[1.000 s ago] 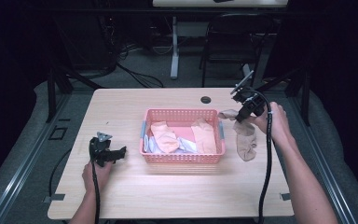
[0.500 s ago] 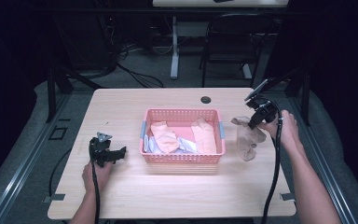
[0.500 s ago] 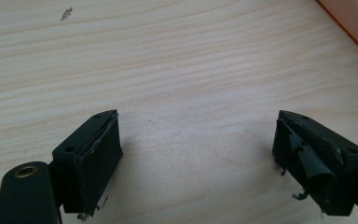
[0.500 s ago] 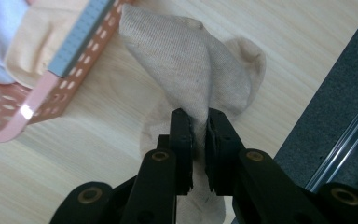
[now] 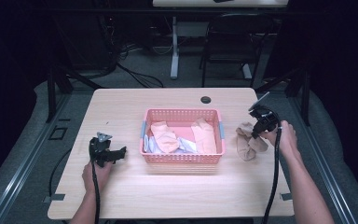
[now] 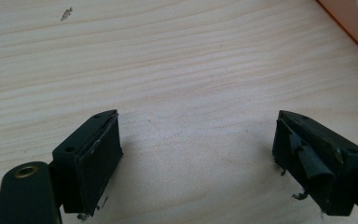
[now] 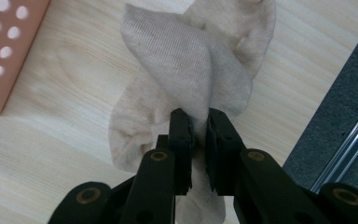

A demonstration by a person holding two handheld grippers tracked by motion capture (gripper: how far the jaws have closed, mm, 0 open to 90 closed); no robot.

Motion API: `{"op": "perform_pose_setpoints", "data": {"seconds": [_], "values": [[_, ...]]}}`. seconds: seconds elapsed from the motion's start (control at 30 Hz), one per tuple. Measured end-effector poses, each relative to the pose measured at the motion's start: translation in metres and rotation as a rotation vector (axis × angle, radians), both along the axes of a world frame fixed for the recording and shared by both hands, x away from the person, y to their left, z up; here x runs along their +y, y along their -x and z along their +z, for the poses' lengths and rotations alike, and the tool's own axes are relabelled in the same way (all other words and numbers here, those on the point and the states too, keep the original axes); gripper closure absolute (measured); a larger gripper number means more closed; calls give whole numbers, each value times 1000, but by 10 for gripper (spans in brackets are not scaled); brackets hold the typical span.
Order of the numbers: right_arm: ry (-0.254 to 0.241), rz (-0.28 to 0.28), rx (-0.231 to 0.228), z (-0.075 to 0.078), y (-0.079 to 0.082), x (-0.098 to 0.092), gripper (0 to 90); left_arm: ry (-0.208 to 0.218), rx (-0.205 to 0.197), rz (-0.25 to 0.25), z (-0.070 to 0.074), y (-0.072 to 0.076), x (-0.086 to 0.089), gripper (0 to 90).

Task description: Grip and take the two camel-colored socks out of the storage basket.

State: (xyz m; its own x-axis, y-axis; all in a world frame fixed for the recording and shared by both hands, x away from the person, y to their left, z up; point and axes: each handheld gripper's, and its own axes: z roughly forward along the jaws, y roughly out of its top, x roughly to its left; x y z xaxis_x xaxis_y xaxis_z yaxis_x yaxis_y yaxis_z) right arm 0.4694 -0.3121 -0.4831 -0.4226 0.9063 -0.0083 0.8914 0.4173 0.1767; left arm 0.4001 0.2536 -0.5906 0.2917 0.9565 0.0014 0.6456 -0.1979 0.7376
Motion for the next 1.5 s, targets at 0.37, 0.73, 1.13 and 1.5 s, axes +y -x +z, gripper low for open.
{"op": "perform_pose_setpoints", "data": {"seconds": [0.37, 0.73, 1.13, 1.5], "values": [[-21, -35, -41, 4, 5, -4, 437, 0, 0, 0, 0, 0, 0, 150], [-119, -8, -134, 19, 30, -6, 128, 0, 0, 0, 0, 0, 0, 150], [-176, 90, -199, 16, 76, 5, 0, 0, 0, 0, 0, 0, 0, 150], [-159, 133, -199, -2, 106, 13, 0, 0, 0, 0, 0, 0, 0, 150]]}}
